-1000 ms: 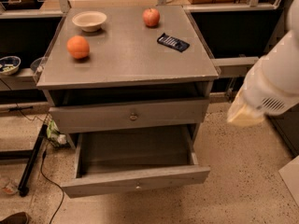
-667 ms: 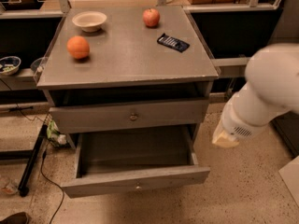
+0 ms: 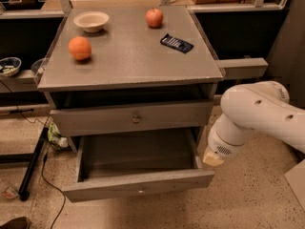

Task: Close middle drawer

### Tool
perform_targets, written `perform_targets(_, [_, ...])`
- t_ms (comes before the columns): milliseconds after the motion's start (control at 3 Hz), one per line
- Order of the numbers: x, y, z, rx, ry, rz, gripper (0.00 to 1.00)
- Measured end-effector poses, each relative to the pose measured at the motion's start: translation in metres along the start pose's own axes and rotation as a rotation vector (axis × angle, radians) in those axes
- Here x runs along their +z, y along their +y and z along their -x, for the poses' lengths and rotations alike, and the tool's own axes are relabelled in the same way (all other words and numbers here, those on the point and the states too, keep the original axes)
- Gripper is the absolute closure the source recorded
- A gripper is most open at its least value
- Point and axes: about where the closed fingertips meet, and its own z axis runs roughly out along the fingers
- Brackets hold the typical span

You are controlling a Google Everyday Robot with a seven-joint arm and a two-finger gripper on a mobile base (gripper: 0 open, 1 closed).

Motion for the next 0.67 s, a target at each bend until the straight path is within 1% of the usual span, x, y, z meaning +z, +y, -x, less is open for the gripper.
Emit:
perform_targets(333, [0.007, 0.005, -0.001, 0.006, 0.001, 0.007, 1.0])
perform_targets(667, [0.039, 0.017, -0.012, 0.041, 0.001, 0.035, 1.0])
